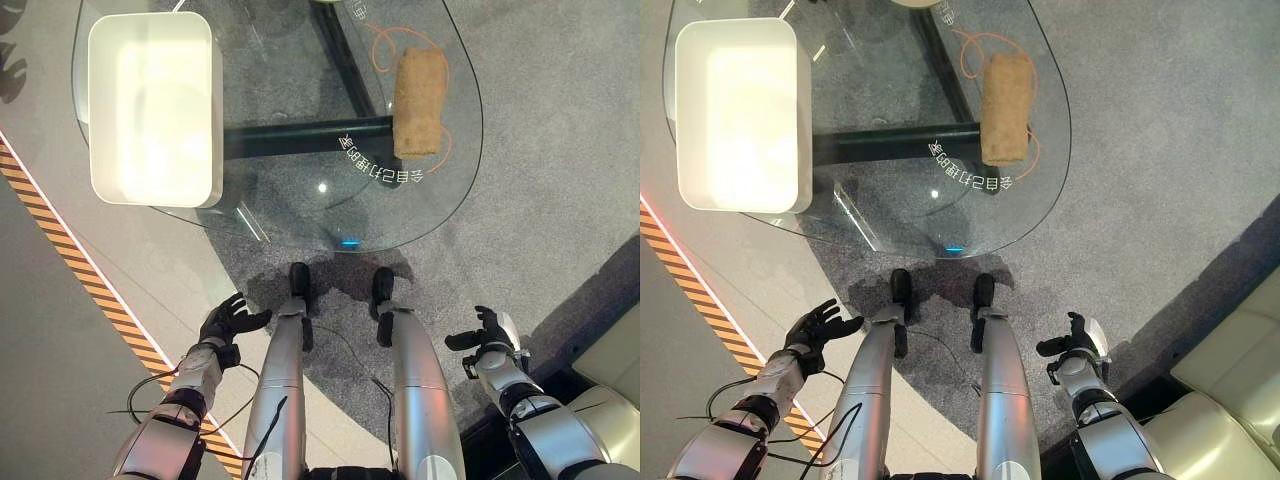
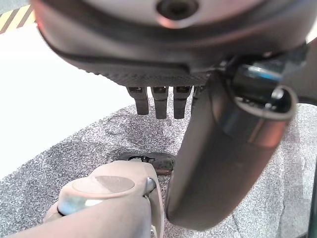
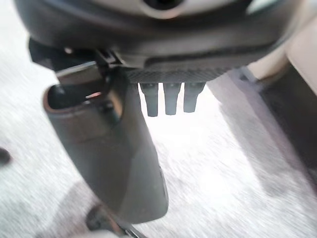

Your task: Wipe the table with a cloth and put it in the basket.

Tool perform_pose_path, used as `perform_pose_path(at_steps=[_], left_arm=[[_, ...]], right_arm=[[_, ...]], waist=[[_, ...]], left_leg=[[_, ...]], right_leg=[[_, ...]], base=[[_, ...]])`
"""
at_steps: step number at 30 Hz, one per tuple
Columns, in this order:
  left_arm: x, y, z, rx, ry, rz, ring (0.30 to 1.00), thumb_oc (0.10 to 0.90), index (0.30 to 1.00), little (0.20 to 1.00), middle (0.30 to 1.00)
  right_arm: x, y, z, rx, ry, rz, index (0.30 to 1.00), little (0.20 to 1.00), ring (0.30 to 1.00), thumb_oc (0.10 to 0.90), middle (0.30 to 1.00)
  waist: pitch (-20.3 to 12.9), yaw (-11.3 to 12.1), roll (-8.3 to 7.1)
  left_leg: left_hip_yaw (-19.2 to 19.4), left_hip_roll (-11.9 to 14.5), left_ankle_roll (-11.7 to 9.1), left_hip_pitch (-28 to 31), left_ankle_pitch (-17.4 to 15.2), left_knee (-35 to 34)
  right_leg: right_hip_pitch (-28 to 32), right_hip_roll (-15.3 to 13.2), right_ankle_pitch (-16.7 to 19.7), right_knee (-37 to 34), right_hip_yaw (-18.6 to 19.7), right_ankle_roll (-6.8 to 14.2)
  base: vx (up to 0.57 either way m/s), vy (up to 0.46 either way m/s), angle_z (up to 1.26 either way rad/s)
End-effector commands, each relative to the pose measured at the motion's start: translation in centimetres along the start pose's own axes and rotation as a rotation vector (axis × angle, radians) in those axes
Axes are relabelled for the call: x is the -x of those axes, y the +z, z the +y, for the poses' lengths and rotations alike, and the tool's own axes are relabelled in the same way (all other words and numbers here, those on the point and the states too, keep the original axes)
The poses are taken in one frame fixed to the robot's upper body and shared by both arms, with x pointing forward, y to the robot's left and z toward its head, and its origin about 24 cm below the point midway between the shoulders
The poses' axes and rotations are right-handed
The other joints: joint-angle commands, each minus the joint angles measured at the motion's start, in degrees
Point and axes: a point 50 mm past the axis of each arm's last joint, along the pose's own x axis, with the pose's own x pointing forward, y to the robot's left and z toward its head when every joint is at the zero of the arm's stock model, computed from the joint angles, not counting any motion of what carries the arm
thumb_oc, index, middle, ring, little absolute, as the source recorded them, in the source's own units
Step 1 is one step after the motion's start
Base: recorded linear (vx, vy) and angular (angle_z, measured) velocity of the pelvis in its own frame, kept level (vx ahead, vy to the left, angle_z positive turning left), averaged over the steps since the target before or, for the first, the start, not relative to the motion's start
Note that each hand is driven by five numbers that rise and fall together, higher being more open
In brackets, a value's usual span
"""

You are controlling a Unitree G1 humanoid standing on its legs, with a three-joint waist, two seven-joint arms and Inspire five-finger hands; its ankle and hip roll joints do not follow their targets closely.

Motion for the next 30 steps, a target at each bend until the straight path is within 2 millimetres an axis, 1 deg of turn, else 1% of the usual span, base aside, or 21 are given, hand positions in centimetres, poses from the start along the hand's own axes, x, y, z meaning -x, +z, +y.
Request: perform_pose_path(at_steps=[1,2,4,5,6,7,8,9,11,14,15,18,19,21,23,24,26,30], left_arm=[[0.9,-1.7,2.3,0.032,0.074,0.018,0.900,0.800,0.900,0.900,0.900],[0.9,-1.6,2.4,0.031,0.077,0.017,0.900,0.800,0.900,0.900,0.900],[0.9,-1.7,2.3,0.030,0.082,0.014,0.900,0.800,0.900,0.900,0.900],[0.9,-1.7,2.2,0.030,0.082,0.013,0.900,0.800,0.900,0.900,0.900],[1.0,-1.8,2.2,0.032,0.084,0.011,0.900,0.800,0.900,0.900,0.900],[1.0,-1.8,2.1,0.032,0.083,0.011,0.900,0.800,0.900,0.900,0.900],[1.0,-1.9,2.0,0.034,0.082,0.008,0.900,0.800,0.900,0.900,0.900],[1.0,-1.9,1.9,0.038,0.083,0.004,0.900,0.800,0.900,0.900,0.900],[1.1,-2.1,1.8,0.044,0.087,0.003,0.900,0.800,0.900,0.900,0.900],[1.1,-2.1,1.8,0.044,0.084,0.006,0.900,0.800,0.900,0.900,0.900],[1.1,-2.1,1.7,0.044,0.082,0.005,0.900,0.800,0.900,0.900,0.900],[0.8,-1.4,1.4,0.043,0.071,-0.006,0.900,0.800,0.900,0.900,0.900],[0.7,-1.2,1.1,0.042,0.065,-0.010,0.900,0.800,0.900,0.900,0.900],[0.6,-1.1,0.8,0.038,0.058,-0.010,0.900,0.800,0.900,0.900,0.900],[0.5,-1.1,0.2,0.035,0.050,-0.008,0.900,0.800,0.900,0.900,0.900],[0.5,-1.1,0.2,0.035,0.049,-0.008,0.900,0.800,0.900,0.900,0.900],[0.3,-0.8,0.0,0.032,0.038,-0.009,0.900,0.800,0.900,0.900,0.900],[0.2,-0.6,-0.2,0.025,0.020,-0.008,0.900,0.800,0.900,0.900,0.900]], right_arm=[[-0.6,-0.8,-4.6,-0.103,-0.234,-0.045,0.900,0.900,0.900,0.800,0.900],[-0.7,0.5,-5.1,-0.163,-0.275,-0.104,0.900,0.900,0.900,0.800,0.900],[-0.7,2.9,-5.5,-0.238,-0.317,-0.193,0.900,0.900,0.900,0.800,0.900],[-0.7,3.6,-5.7,-0.253,-0.324,-0.213,0.900,0.900,0.900,0.800,0.900],[-0.4,5.6,-6.2,-0.312,-0.352,-0.300,0.900,0.900,0.900,0.800,0.900],[-0.4,6.1,-6.3,-0.322,-0.354,-0.312,0.900,0.900,0.900,0.800,0.900],[-0.2,7.7,-6.8,-0.356,-0.365,-0.365,0.900,0.900,0.900,0.800,0.900],[0.1,9.1,-7.2,-0.381,-0.370,-0.412,0.900,0.900,0.900,0.800,0.900],[1.3,12.9,-8.4,-0.465,-0.380,-0.558,0.900,0.900,0.900,0.800,0.900],[2.3,16.1,-9.5,-0.529,-0.383,-0.677,0.900,0.900,0.900,0.800,0.900],[2.5,16.7,-9.8,-0.542,-0.379,-0.699,0.900,0.900,0.900,0.800,0.900],[3.4,19.8,-10.5,-0.588,-0.356,-0.773,0.900,0.900,0.900,0.800,0.900],[3.5,20.7,-10.4,-0.593,-0.346,-0.792,0.900,0.900,0.900,0.800,0.900],[3.9,21.7,-10.2,-0.598,-0.338,-0.814,0.900,0.900,0.900,0.800,0.900],[4.6,23.6,-9.8,-0.610,-0.318,-0.843,0.900,0.900,0.900,0.800,0.900],[4.7,23.8,-9.9,-0.612,-0.316,-0.847,0.900,0.900,0.900,0.800,0.900],[5.1,25.3,-10.0,-0.629,-0.281,-0.863,0.900,0.900,0.900,0.800,0.900],[5.4,26.9,-9.5,-0.681,-0.206,-0.842,0.900,0.900,0.900,0.800,0.900]], waist=[[-1.12,-0.75,0.43],[-1.12,-0.77,0.29],[-1.12,-0.88,0.02],[-1.12,-0.92,-0.02],[-1.12,-1.02,-0.15],[-1.12,-1.04,-0.14],[-1.12,-1.07,-0.12],[-1.12,-1.08,-0.13],[-1.12,-1.10,-0.12],[-1.12,-0.93,0.14],[-1.12,-0.88,0.21],[-1.12,-0.55,0.44],[-1.12,-0.40,0.53],[-1.12,-0.26,0.68],[-1.12,0.10,0.95],[-1.12,0.16,0.96],[-1.12,0.60,1.06],[-1.12,1.20,1.31]], left_leg=[[0.72,-2.02,1.71,-0.83,-5.05,6.18],[0.73,-2.04,1.65,-0.86,-5.12,6.21],[0.68,-2.14,1.54,-0.88,-5.12,6.13],[0.69,-2.18,1.53,-0.82,-5.11,6.06],[0.77,-2.17,1.48,-0.71,-5.05,5.90],[0.79,-2.18,1.48,-0.68,-5.03,5.84],[0.91,-2.18,1.48,-0.63,-5.01,5.67],[1.03,-2.17,1.46,-0.61,-4.96,5.48],[1.27,-2.21,1.27,-0.31,-4.80,4.83],[1.41,-2.26,1.22,0.04,-4.74,4.31],[1.45,-2.26,1.20,0.13,-4.71,4.13],[1.73,-2.65,1.04,0.41,-4.21,2.89],[1.53,-2.70,0.77,0.50,-4.02,2.50],[1.39,-2.84,0.59,0.77,-3.79,2.24],[1.88,-2.72,0.49,1.23,-3.91,1.99],[1.95,-2.70,0.50,1.27,-3.90,1.90],[2.25,-2.79,0.51,1.53,-3.76,1.16],[2.35,-3.28,0.55,2.36,-3.70,0.43]], right_leg=[[1.49,0.81,1.50,-1.54,-0.85,-0.38],[1.49,0.80,1.63,-1.75,-0.91,-0.39],[1.50,0.89,1.92,-2.15,-0.92,-0.38],[1.53,0.93,1.98,-2.27,-0.93,-0.40],[1.59,0.98,2.14,-2.55,-1.02,-0.46],[1.61,0.98,2.15,-2.62,-1.03,-0.46],[1.65,0.95,2.12,-2.78,-1.10,-0.48],[1.65,0.92,2.05,-2.87,-1.23,-0.54],[1.83,0.88,1.91,-3.23,-1.58,-0.65],[1.94,0.76,1.77,-3.46,-1.77,-0.64],[1.98,0.74,1.73,-3.58,-1.80,-0.63],[2.29,0.82,2.04,-5.27,-1.97,-0.62],[2.39,0.81,2.16,-5.70,-1.89,-0.62],[2.54,1.02,2.35,-5.80,-1.90,-0.53],[2.97,0.94,1.95,-5.83,-2.20,-0.40],[3.03,0.90,1.91,-5.92,-2.28,-0.42],[3.43,0.56,1.68,-6.72,-2.98,-0.63],[4.29,0.56,1.64,-7.55,-3.52,-1.01]], base=[[0.00,0.000,0.00],[0.00,0.000,0.00],[0.00,0.000,0.00],[0.00,0.000,0.00],[0.00,0.000,0.00],[0.00,0.000,0.00],[0.00,0.000,0.00],[0.00,0.000,0.00],[-0.02,0.020,0.04],[0.00,0.018,0.04],[0.00,0.000,0.00],[-0.01,0.009,0.00],[0.00,0.000,0.00],[0.00,0.003,0.03],[0.02,0.015,0.05],[0.00,0.000,0.00],[0.00,0.000,0.00],[0.00,0.000,0.00]])
